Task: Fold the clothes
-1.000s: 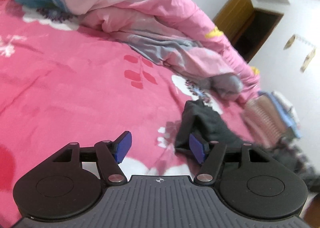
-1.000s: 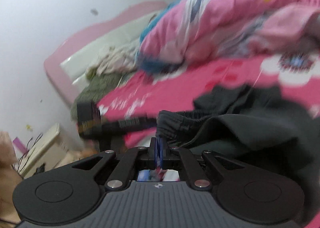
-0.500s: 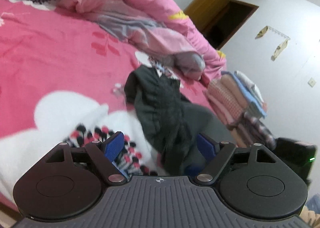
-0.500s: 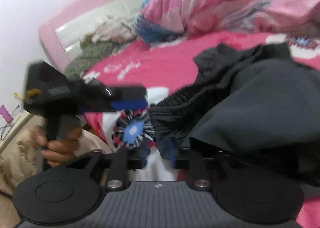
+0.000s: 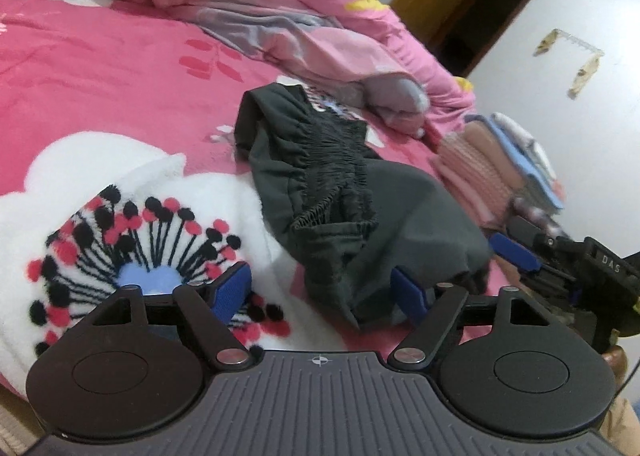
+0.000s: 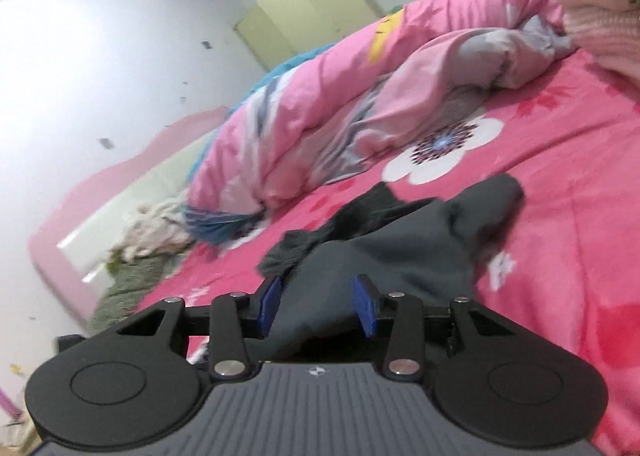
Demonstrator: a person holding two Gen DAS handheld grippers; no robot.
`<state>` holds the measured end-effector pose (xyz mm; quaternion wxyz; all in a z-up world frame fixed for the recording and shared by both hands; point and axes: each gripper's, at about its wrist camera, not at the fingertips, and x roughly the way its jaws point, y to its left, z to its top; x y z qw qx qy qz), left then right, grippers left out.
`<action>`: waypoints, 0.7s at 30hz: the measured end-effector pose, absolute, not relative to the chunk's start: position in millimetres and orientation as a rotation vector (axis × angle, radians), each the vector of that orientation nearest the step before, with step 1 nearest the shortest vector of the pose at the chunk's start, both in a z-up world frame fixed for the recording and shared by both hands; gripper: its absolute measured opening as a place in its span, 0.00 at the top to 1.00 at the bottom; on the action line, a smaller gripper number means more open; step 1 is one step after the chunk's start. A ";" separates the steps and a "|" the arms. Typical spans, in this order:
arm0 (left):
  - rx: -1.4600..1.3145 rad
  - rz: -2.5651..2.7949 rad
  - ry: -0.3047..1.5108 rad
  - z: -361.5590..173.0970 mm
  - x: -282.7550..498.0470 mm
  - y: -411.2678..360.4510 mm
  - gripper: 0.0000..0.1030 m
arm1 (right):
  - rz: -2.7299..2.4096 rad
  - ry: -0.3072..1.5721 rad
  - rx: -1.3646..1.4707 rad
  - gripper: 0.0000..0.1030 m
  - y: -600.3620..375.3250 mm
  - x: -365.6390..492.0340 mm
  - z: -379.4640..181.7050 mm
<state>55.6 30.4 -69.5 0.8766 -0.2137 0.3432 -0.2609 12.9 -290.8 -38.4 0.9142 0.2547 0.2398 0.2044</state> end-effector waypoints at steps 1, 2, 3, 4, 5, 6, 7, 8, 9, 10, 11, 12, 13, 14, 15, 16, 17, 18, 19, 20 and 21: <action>-0.446 -0.531 0.714 -69.6 56.3 28.7 0.30 | 0.412 0.497 0.508 0.62 -287.4 17.3 -41.3; -0.447 -0.516 0.712 -69.7 57.0 27.2 0.31 | 0.410 0.504 0.492 0.64 -282.6 21.6 -44.4; -0.448 -0.501 0.714 -69.9 57.9 26.2 0.35 | 0.409 0.520 0.469 0.65 -277.3 26.3 -48.3; -0.449 -0.485 0.716 -70.0 58.8 25.1 0.39 | 0.409 0.540 0.445 0.70 -272.0 31.1 -52.4; -0.448 -0.470 0.718 -70.2 59.6 24.5 0.42 | 0.405 0.562 0.419 0.82 -266.8 34.4 -57.0; -0.443 -0.458 0.719 -70.2 60.0 24.9 0.50 | 0.406 0.580 0.397 0.87 -263.1 32.6 -59.6; -0.438 -0.445 0.721 -70.3 60.5 25.2 0.59 | 0.408 0.590 0.385 0.93 -261.1 29.1 -61.4; -0.434 -0.432 0.721 -70.3 61.0 25.7 0.65 | 0.410 0.598 0.376 0.95 -259.5 25.5 -63.3; -0.433 -0.419 0.719 -69.8 61.5 26.9 0.79 | 0.416 0.601 0.371 0.96 -258.8 21.5 -64.0; -0.439 -0.411 0.712 -68.5 61.1 29.8 0.86 | 0.422 0.603 0.367 0.97 -258.4 17.4 -64.2; -0.449 -0.407 0.701 -66.4 60.1 33.6 0.88 | 0.427 0.607 0.363 0.97 -258.3 13.3 -63.2; -0.454 -0.401 0.685 -63.4 58.4 37.3 0.93 | 0.435 0.609 0.360 0.97 -258.5 9.4 -60.3; -0.448 -0.391 0.661 -59.0 55.3 40.9 0.93 | 0.445 0.604 0.356 0.97 -258.7 5.9 -55.8; -0.441 -0.379 0.636 -54.7 52.1 44.3 0.93 | 0.455 0.597 0.351 0.97 -259.1 2.4 -51.0; -0.441 -0.367 0.611 -50.8 49.0 48.6 0.93 | 0.467 0.582 0.352 0.96 -259.2 0.5 -43.9; -0.448 -0.352 0.588 -47.6 46.5 53.9 0.94 | 0.480 0.564 0.356 0.96 -259.2 -0.7 -36.0; -0.454 -0.338 0.566 -44.4 44.0 59.2 0.94 | 0.493 0.547 0.359 0.96 -259.2 -2.0 -28.1; -0.462 -0.325 0.547 -42.0 42.1 64.6 0.94 | 0.506 0.529 0.363 0.96 -259.3 -3.2 -20.2; -0.474 -0.314 0.539 -42.2 41.9 69.6 0.94 | 0.523 0.520 0.384 0.95 -259.8 -0.6 -13.6; -0.483 -0.304 0.540 -44.2 42.7 73.7 0.94 | 0.542 0.513 0.411 0.95 -260.6 3.3 -7.6; -0.492 -0.295 0.542 -46.3 43.4 77.7 0.94 | 0.554 0.515 0.443 0.95 -261.8 9.9 -3.1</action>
